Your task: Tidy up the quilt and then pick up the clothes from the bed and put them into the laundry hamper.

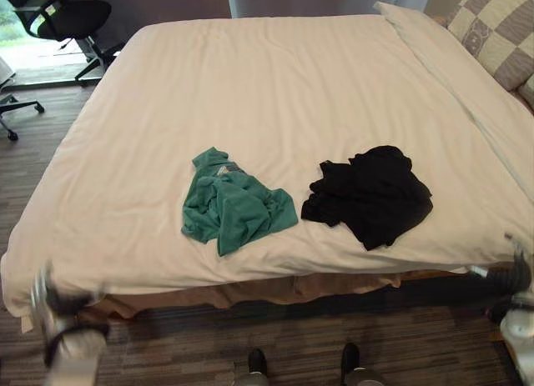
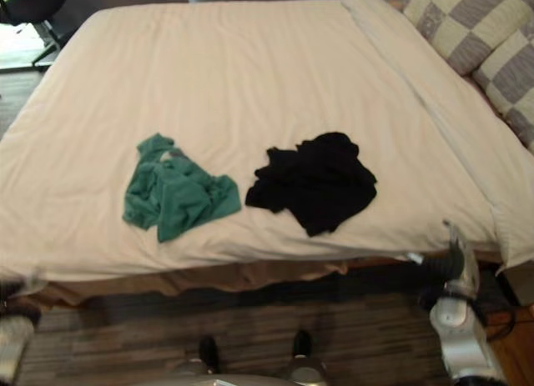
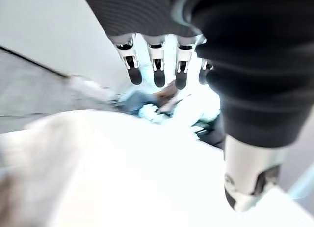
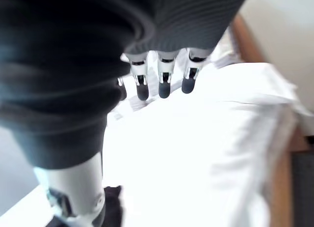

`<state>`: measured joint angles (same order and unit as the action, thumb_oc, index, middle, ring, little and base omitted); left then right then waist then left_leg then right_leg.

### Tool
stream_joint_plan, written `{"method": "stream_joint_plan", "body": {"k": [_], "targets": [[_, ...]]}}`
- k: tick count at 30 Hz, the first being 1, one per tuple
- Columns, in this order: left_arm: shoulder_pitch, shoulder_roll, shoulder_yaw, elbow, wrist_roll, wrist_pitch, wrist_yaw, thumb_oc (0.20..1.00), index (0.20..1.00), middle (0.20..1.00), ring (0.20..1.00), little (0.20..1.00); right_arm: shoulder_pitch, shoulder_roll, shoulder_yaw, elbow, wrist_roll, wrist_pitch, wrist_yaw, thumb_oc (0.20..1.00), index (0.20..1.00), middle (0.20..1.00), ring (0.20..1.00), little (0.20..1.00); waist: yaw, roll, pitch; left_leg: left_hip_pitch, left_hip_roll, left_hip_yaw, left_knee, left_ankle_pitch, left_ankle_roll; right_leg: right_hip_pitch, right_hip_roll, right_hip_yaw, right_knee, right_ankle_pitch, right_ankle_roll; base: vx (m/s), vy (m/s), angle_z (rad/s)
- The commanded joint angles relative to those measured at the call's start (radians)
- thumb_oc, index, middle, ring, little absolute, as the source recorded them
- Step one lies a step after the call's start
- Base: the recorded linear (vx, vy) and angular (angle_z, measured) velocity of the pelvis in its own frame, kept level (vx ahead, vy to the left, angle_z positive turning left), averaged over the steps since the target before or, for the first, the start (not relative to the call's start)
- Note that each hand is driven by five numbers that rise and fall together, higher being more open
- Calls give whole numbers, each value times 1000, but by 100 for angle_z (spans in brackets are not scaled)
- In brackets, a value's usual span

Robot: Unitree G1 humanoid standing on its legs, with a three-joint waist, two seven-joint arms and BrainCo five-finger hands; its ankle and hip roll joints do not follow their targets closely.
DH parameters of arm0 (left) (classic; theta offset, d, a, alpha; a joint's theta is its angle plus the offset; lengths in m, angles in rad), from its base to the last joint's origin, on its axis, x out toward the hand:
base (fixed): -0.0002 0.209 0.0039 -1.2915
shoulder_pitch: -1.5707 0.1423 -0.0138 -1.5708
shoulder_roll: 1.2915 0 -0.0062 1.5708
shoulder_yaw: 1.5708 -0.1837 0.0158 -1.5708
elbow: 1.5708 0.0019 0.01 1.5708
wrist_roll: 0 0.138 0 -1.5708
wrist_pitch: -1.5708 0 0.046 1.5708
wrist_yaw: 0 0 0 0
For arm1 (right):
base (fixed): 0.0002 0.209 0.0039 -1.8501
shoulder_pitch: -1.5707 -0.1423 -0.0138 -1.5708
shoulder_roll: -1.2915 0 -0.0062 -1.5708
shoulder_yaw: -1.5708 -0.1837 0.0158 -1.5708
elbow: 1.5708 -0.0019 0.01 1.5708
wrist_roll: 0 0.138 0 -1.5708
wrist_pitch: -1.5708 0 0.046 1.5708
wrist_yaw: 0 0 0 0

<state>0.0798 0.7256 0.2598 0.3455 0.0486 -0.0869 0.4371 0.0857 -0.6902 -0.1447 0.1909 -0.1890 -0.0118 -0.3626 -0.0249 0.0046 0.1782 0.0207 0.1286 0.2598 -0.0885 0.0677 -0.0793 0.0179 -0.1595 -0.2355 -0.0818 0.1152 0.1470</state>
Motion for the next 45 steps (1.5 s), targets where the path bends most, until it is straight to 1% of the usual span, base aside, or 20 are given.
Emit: {"method": "stream_joint_plan", "body": {"k": [1,5,6,8,9,13,16,19,21,22,29,30,32,34,35,36,38,42,43,45], "targets": [[-156,110,3,12,10,-55,13,1000,1000,1000,1000,1000,-148,-37,61,-10,6,-53,23,1000,1000,1000,1000,1000,-4,-31,46,19,-3,6,9,-70,-27,0,-55,-11,33,-96,67,-47,-25,-2],[-281,183,-97,-6,84,-32,-13,1000,1000,1000,1000,1000,-261,-81,134,-55,-2,-55,46,1000,1000,1000,1000,1000,-7,-29,85,-3,-2,15,10,-56,-27,-37,-59,0,38,-82,67,-109,-22,-5],[-384,208,-199,11,141,-8,-31,1000,1000,1000,1000,1000,-350,-94,207,-79,-8,-55,52,1000,1000,1000,1000,1000,-15,-26,123,-25,0,23,13,-50,-29,-70,-61,12,47,-75,69,-137,-8,-8],[-434,211,-244,36,153,1,-36,1000,1000,1000,1000,1000,-390,-93,231,-76,-3,-56,53,1000,1000,1000,1000,1000,-15,-26,134,-42,0,28,13,-39,-28,-90,-63,18,49,-64,68,-146,-6,-12],[-527,206,-333,82,166,25,-56,1000,1000,1000,1000,1000,-464,-83,295,-83,6,-55,56,1000,1000,1000,1000,1000,-28,-23,162,-66,4,42,13,-27,-31,-125,-64,26,50,-49,70,-160,-2,-19],[-755,189,-499,259,179,71,-61,1000,1000,1000,1000,1000,-558,-47,374,-68,52,-60,42,1000,1000,1000,1000,1000,-48,-22,202,-119,14,72,11,1,-39,-195,-58,46,48,-20,76,-92,-4,-18],[-813,177,-545,311,185,77,-61,1000,1000,1000,1000,1000,-559,-41,374,-75,70,-70,42,1000,1000,1000,1000,1000,-50,-26,209,-133,18,79,12,8,-41,-212,-55,52,47,-15,76,-42,-19,-16],[-964,153,-653,485,249,115,-66,1000,1000,1000,1000,1000,-518,-23,356,-157,103,-108,34,1000,1000,1000,1000,1000,-92,-33,249,-171,30,105,9,21,-50,-263,-49,62,42,1,87,-45,-25,-17],[-994,121,-679,552,272,131,-86,363,363,363,363,363,-487,-15,342,-195,104,-120,29,1000,1000,1000,1000,1000,-109,-37,261,-183,32,119,6,25,-50,-281,-48,63,37,8,92,-22,-5,-12],[-992,104,-684,568,286,135,-103,200,200,200,200,200,-469,-11,330,-214,106,-124,31,1000,1000,1000,1000,1000,-114,-38,266,-186,34,125,4,25,-51,-286,-49,62,35,10,93,-4,-4,-15],[-821,-64,-653,489,346,143,-154,200,200,200,200,200,-441,0,275,-263,3,-107,-2,1000,1000,1000,1000,1000,-106,-36,275,-190,41,117,6,21,-53,-290,-54,53,45,1,88,11,-25,-4],[-730,-131,-629,460,325,134,-143,200,200,200,200,200,-463,11,286,-255,-11,-101,-7,1000,1000,1000,1000,1000,-90,-37,273,-190,42,108,6,20,-54,-287,-54,49,47,-3,83,16,-50,11],[-688,-158,-619,451,313,127,-136,200,200,200,200,200,-482,11,300,-242,-19,-97,-12,1000,1000,1000,1000,1000,-86,-36,269,-192,43,104,5,21,-55,-285,-53,45,47,-4,81,20,-50,2],[-500,-215,-585,337,256,81,-119,200,200,200,200,200,-558,1,334,-186,-29,-78,-28,1000,1000,1000,1000,1000,-42,-28,267,-195,42,88,3,20,-56,-276,-53,29,47,-10,76,40,-88,6],[-494,-214,-580,332,257,82,-120,200,200,200,200,200,-562,2,340,-181,-28,-80,-29,1000,1000,1000,1000,1000,-46,-28,265,-195,42,87,3,20,-56,-276,-52,28,47,-10,76,49,-146,9],[-319,-209,-561,211,244,50,-131,200,200,200,200,200,-659,-32,385,-94,-12,-60,-21,1000,1000,1000,1000,1000,2,-13,268,-207,40,66,1,28,-61,-271,-54,12,43,-11,72,28,-124,12],[-218,-199,-547,143,236,32,-148,200,200,200,200,200,-753,-57,433,8,10,-49,-25,1000,1000,1000,1000,1000,30,-2,271,-227,39,57,1,38,-63,-278,-56,0,42,-7,69,8,-106,14],[-125,-160,-547,41,217,-7,-181,200,200,200,200,200,-888,-111,496,196,97,-39,-4,1000,1000,1000,1000,1000,63,20,285,-249,34,42,1,46,-69,-284,-62,-15,47,-12,66,-12,-61,35],[-95,-140,-559,0,193,-36,-198,200,200,200,200,200,-993,-126,549,352,168,-32,26,1000,1000,1000,1000,1000,87,35,294,-262,31,40,1,53,-72,-288,-68,-26,45,-9,66,-23,-37,25],[-81,-137,-556,-21,176,-42,-203,200,200,200,200,200,-1058,-137,588,450,189,-31,32,1000,1000,1000,1000,1000,90,46,301,-270,28,38,1,58,-74,-290,-70,-32,41,-5,67,-28,-11,23]]}}
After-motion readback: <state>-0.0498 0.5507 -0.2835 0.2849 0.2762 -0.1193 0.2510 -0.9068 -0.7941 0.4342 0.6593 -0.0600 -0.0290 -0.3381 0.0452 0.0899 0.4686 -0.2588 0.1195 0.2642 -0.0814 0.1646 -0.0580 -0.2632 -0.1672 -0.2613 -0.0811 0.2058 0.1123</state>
